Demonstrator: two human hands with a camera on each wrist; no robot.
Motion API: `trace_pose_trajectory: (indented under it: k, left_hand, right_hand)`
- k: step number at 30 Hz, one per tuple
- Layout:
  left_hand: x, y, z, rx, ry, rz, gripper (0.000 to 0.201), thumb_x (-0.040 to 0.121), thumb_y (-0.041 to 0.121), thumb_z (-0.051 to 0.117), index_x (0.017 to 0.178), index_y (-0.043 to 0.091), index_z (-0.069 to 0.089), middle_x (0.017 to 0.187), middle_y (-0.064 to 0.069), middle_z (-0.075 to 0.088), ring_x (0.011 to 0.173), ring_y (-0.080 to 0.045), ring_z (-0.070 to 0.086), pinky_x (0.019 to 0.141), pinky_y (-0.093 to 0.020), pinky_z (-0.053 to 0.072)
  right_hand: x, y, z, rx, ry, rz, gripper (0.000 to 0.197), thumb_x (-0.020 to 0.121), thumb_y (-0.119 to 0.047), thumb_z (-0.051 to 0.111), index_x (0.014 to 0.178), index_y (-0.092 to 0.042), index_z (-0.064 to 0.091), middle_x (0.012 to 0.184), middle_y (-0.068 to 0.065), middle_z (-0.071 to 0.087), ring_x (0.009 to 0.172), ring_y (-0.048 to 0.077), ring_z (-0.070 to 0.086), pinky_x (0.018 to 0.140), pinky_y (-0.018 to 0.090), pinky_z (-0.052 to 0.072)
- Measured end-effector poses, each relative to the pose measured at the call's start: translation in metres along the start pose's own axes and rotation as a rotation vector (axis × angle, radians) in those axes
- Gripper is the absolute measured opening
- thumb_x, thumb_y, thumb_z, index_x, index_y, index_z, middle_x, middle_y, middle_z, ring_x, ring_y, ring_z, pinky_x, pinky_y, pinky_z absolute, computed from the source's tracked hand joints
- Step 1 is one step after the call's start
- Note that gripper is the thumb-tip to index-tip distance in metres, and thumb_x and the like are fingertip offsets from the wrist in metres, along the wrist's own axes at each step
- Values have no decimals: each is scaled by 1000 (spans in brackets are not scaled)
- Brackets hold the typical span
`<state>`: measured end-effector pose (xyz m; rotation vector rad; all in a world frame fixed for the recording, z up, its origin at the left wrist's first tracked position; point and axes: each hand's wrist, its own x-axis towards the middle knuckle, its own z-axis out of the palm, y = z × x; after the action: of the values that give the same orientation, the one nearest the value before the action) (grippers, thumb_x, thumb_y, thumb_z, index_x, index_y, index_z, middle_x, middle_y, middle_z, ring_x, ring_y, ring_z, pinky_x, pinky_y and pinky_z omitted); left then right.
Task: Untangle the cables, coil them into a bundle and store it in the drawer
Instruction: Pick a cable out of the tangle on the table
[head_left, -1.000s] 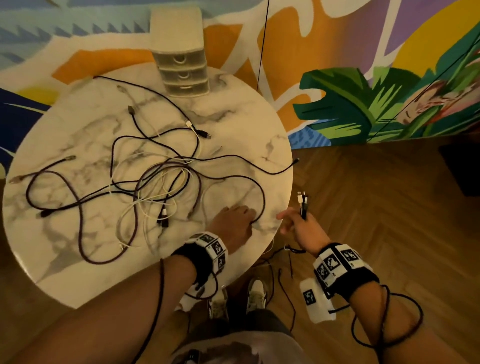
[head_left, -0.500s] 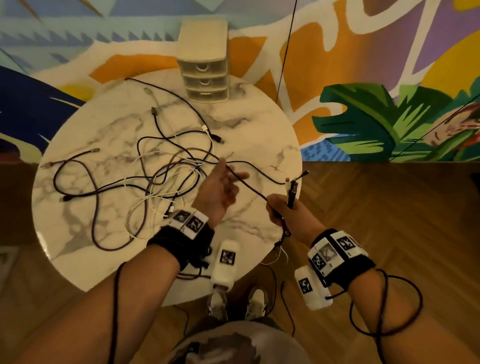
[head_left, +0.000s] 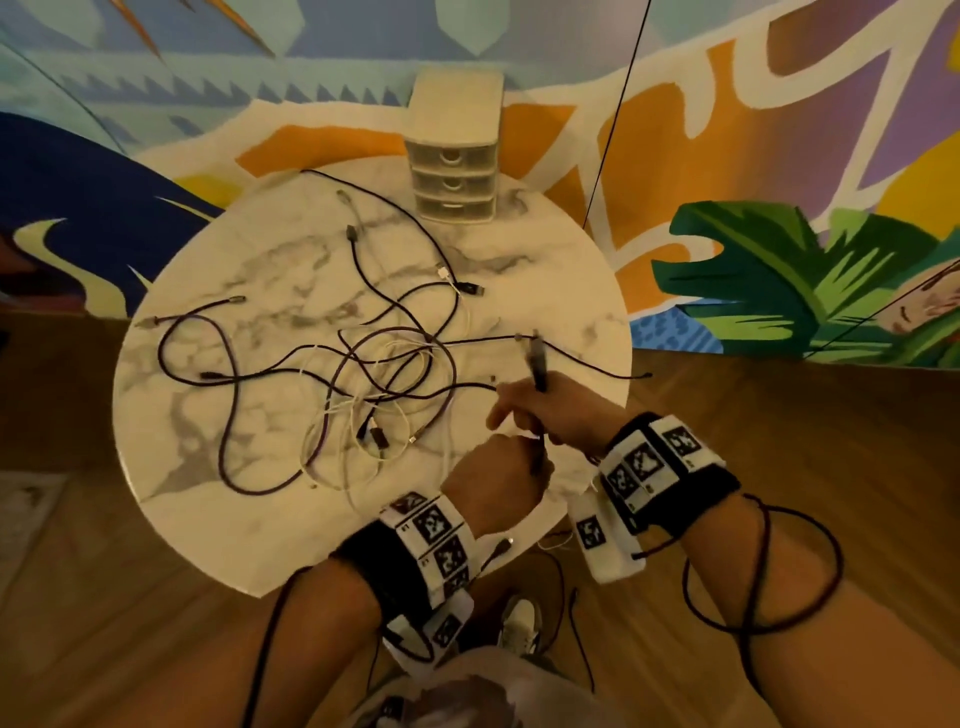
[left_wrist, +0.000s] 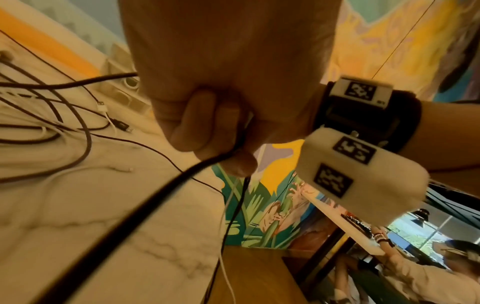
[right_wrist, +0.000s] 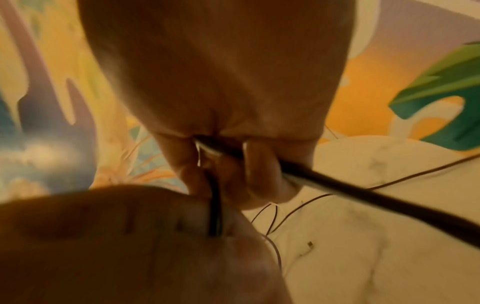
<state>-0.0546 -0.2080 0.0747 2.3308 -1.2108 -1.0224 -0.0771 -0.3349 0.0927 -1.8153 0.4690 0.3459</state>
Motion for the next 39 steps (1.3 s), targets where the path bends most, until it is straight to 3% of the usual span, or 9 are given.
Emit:
trace_pose_trajectory:
  k: [4,7,10,14,19,25,30,33,39]
  left_hand:
    - [-2,-21,-23,-871,-55,-73,23,85,11,52,107,10,59,91,-4,68,63,-14,57,60,-28,45]
    - [4,-56,-65,-1626,258,-93,16,77,19,54,88,9,61,86,-8,69,67,-16,61,68,-28,44]
    - [15,-93,-116,-1884,579,-137,34,95,19,40,66,11,56,60,-3,63,55,-13,58,64,-24,45]
    - [25,-139,-154,-1801,820,-341,31,98,14,35,68,14,44,46,3,46,35,-9,39,41,-16,37]
    - [25,-176,-157,-1743,960,-474,30,99,20,39,71,13,45,51,1,46,31,-11,36,39,-15,35]
    - [15,-153,-127,-1562,831,-622,21,89,11,37,68,11,38,33,0,43,25,-14,35,36,-15,37]
    - [-1,-107,-76,-1365,756,-610,18,84,13,54,67,12,50,48,-4,47,34,-15,44,42,-19,39]
    - [-5,-84,-52,-1211,596,-515,21,84,15,62,66,14,51,54,-3,45,45,-15,40,44,-22,33]
    - [-13,-56,-22,-896,521,-319,22,83,12,64,62,12,57,56,3,54,52,-6,50,54,-22,36]
  right_hand:
    - [-1,13,10,118,146,-122,44,100,-30,41,58,-22,51,58,-3,44,57,15,38,66,32,34]
    - [-2,28,15,188,114,-140,47,100,-24,41,53,-24,47,57,-6,42,58,15,35,68,32,30]
    - [-5,45,23,143,84,-100,46,101,-26,40,55,-23,48,61,-3,42,61,16,35,69,33,31]
    - [-6,69,30,143,146,-58,46,101,-26,40,56,-25,44,59,-5,40,57,14,32,67,32,28]
    - [-10,90,20,14,275,1,44,100,-33,39,59,-17,35,57,-1,33,56,16,28,63,33,26]
    - [-16,113,13,-166,302,217,39,99,-41,37,81,-16,61,78,6,57,71,24,54,73,38,43]
    - [-12,78,10,-186,507,155,34,100,-34,37,100,-10,61,103,11,57,94,31,57,81,39,45]
    - [10,40,24,16,414,117,41,100,-37,39,79,-17,68,88,7,68,77,17,58,69,28,39]
    - [41,-3,60,15,23,112,41,97,-39,43,88,-9,70,54,-6,60,50,8,47,50,18,35]
